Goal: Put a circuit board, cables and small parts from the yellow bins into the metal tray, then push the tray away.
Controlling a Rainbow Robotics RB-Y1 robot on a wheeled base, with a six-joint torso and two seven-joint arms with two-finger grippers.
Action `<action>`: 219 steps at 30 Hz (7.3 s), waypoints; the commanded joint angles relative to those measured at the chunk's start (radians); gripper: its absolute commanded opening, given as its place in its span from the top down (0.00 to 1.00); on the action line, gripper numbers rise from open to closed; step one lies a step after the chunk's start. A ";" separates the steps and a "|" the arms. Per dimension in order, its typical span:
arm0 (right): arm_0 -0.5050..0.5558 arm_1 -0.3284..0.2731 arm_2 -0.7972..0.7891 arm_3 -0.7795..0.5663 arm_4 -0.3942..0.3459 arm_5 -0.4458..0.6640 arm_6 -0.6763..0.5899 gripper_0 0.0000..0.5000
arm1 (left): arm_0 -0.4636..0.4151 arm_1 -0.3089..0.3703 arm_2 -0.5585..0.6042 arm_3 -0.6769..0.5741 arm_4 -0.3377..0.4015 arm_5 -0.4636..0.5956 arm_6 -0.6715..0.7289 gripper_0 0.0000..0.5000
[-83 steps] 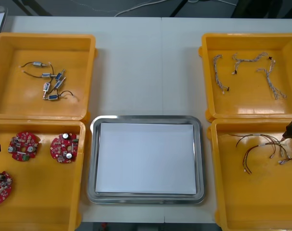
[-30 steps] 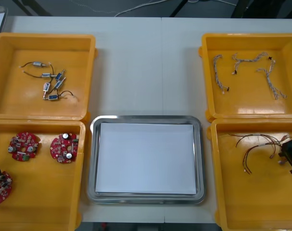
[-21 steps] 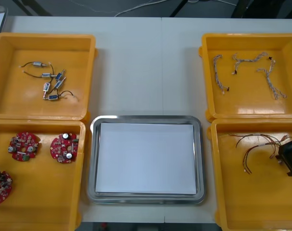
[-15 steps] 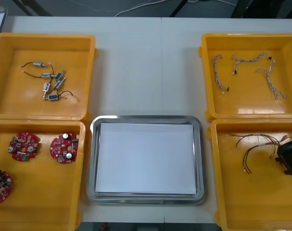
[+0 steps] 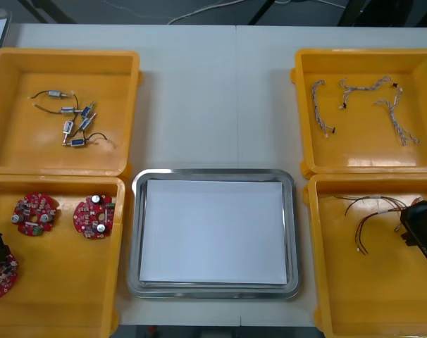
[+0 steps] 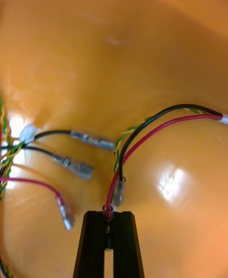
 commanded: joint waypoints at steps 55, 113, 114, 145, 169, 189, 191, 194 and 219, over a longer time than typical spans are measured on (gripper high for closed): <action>-0.060 0.029 -0.032 -0.284 -0.111 0.285 0.560 0.00 | -0.039 -0.075 -0.118 -0.117 0.054 0.072 0.164 0.80; 0.141 -0.083 -0.069 -0.036 -0.146 -0.117 1.752 0.00 | -0.115 0.090 0.063 -0.328 0.089 0.322 -0.259 0.00; 0.141 -0.082 -0.058 -0.026 -0.143 -0.136 1.752 0.00 | -0.117 0.098 0.068 -0.328 0.094 0.321 -0.299 0.00; 0.141 -0.034 0.020 -0.023 -0.064 -0.172 1.688 0.00 | -0.112 0.117 0.067 -0.328 0.453 0.258 -1.152 0.00; 0.138 0.006 0.032 -0.022 -0.030 -0.174 1.657 0.03 | -0.114 0.181 0.091 -0.292 0.556 0.322 -1.545 0.00; 0.084 0.010 0.009 -0.028 -0.047 -0.160 1.670 1.00 | -0.109 0.265 0.063 -0.141 0.517 0.240 -1.545 0.00; 0.075 0.010 -0.003 -0.040 -0.048 -0.143 1.676 1.00 | -0.100 0.279 0.050 -0.143 0.516 0.220 -1.545 0.00; 0.063 0.010 -0.034 -0.071 -0.051 -0.090 1.679 1.00 | -0.077 0.301 0.017 -0.143 0.511 0.168 -1.545 0.00; 0.041 0.015 -0.334 -0.453 -0.113 0.382 1.659 1.00 | 0.055 0.310 -0.130 -0.138 0.381 0.039 -1.545 0.00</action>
